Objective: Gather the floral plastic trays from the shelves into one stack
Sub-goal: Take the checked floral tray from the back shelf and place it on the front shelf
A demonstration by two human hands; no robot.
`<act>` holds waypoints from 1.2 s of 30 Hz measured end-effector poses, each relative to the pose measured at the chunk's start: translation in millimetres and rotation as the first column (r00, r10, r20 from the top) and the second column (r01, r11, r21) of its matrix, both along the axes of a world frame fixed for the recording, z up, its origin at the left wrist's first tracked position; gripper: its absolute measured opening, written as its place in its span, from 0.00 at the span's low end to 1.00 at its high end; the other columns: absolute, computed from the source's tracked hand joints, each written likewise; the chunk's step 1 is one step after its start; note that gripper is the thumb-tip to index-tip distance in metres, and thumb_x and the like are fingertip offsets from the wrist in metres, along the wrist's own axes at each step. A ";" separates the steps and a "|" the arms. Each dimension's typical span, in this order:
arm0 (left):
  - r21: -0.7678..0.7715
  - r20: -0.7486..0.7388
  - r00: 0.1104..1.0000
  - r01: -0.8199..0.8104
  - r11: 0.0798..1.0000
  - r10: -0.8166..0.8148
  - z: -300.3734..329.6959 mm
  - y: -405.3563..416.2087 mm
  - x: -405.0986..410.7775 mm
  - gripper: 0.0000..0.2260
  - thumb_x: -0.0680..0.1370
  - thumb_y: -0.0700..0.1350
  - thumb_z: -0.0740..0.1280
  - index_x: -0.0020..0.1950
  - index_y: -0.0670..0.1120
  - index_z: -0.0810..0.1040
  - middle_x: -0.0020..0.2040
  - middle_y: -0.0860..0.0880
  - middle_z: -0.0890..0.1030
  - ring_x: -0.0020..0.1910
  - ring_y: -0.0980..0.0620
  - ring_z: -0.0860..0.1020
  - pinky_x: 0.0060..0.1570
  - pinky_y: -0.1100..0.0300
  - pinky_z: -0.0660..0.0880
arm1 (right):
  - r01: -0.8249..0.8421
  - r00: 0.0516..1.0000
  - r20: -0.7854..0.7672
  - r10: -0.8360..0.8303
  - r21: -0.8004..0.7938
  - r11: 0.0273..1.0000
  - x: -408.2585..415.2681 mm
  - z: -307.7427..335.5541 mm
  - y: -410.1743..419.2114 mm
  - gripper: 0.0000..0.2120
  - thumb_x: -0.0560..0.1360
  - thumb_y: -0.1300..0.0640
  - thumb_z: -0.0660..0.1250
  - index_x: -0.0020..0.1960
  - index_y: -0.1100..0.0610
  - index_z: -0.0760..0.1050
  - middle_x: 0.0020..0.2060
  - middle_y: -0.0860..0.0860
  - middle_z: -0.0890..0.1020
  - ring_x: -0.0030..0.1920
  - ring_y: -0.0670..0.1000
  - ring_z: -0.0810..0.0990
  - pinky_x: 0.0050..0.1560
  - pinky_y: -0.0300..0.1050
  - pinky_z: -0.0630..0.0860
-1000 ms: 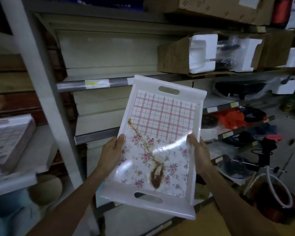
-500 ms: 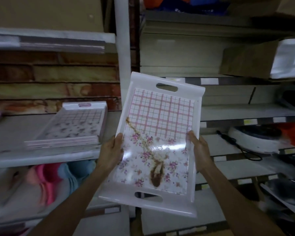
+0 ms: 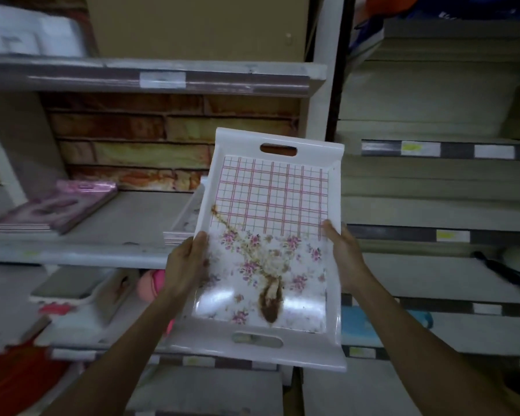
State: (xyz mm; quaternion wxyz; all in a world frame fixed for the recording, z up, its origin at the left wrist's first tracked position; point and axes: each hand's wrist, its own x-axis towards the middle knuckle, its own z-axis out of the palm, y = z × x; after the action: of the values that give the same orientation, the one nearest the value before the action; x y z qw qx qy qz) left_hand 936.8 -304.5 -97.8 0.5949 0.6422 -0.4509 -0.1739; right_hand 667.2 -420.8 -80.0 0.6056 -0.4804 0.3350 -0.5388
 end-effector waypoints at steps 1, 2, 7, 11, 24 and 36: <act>0.008 -0.009 1.000 -0.009 1.000 0.009 2.2 -1.5 7.6 0.22 0.81 0.60 0.57 0.47 0.45 0.82 0.44 0.39 0.84 0.41 0.43 0.83 0.36 0.51 0.81 | -0.013 1.000 -0.001 0.013 -0.017 1.000 8.0 3.6 -3.9 0.06 0.79 0.51 0.66 0.55 0.46 0.80 0.47 0.46 0.87 0.47 0.47 0.86 0.38 0.41 0.82; 0.013 -0.010 1.000 -0.019 1.000 0.019 4.4 -4.3 15.1 0.22 0.81 0.60 0.57 0.46 0.47 0.82 0.42 0.41 0.84 0.39 0.46 0.82 0.33 0.55 0.80 | -0.021 1.000 -0.006 0.020 -0.035 0.999 16.0 6.9 -8.8 0.07 0.80 0.53 0.65 0.54 0.45 0.79 0.47 0.45 0.87 0.47 0.46 0.86 0.39 0.41 0.82; 0.051 -0.025 0.997 -0.068 0.996 0.069 17.1 -30.9 43.3 0.21 0.80 0.61 0.56 0.40 0.50 0.80 0.37 0.50 0.81 0.35 0.52 0.78 0.32 0.59 0.76 | -0.014 0.999 -0.053 0.009 -0.084 0.996 46.8 14.8 -39.8 0.10 0.79 0.55 0.66 0.59 0.47 0.78 0.48 0.43 0.86 0.49 0.44 0.85 0.43 0.38 0.82; 0.062 -0.064 0.996 -0.064 0.996 0.068 27.4 -59.5 62.9 0.21 0.80 0.61 0.56 0.45 0.48 0.82 0.39 0.47 0.82 0.36 0.49 0.79 0.36 0.55 0.77 | -0.001 0.995 -0.096 -0.011 -0.125 0.992 66.3 15.4 -68.7 0.09 0.79 0.52 0.67 0.59 0.46 0.77 0.52 0.45 0.84 0.51 0.46 0.85 0.45 0.42 0.81; 0.100 -0.113 0.991 -0.065 0.993 0.076 59.1 -175.4 121.4 0.21 0.82 0.56 0.58 0.54 0.40 0.79 0.40 0.45 0.79 0.37 0.48 0.77 0.36 0.57 0.74 | 0.034 0.953 -0.282 -0.109 -0.256 0.966 120.8 31.2 -169.2 0.17 0.80 0.60 0.62 0.67 0.49 0.70 0.51 0.39 0.80 0.47 0.39 0.80 0.37 0.30 0.76; 0.229 0.135 0.990 -0.060 0.972 0.030 48.2 -239.2 175.2 0.13 0.79 0.44 0.65 0.62 0.42 0.72 0.47 0.42 0.81 0.43 0.44 0.80 0.43 0.52 0.78 | 0.060 0.888 -0.431 -0.161 -0.237 0.970 168.6 16.7 -225.6 0.19 0.80 0.63 0.57 0.69 0.52 0.72 0.46 0.41 0.80 0.40 0.40 0.79 0.30 0.29 0.74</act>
State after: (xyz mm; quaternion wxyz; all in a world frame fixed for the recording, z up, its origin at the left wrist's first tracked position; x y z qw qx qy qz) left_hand 1112.0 -543.8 -49.6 0.4886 0.7275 -0.4507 -0.1697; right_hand 835.8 -646.3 -63.3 0.4245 -0.6344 0.4311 -0.4811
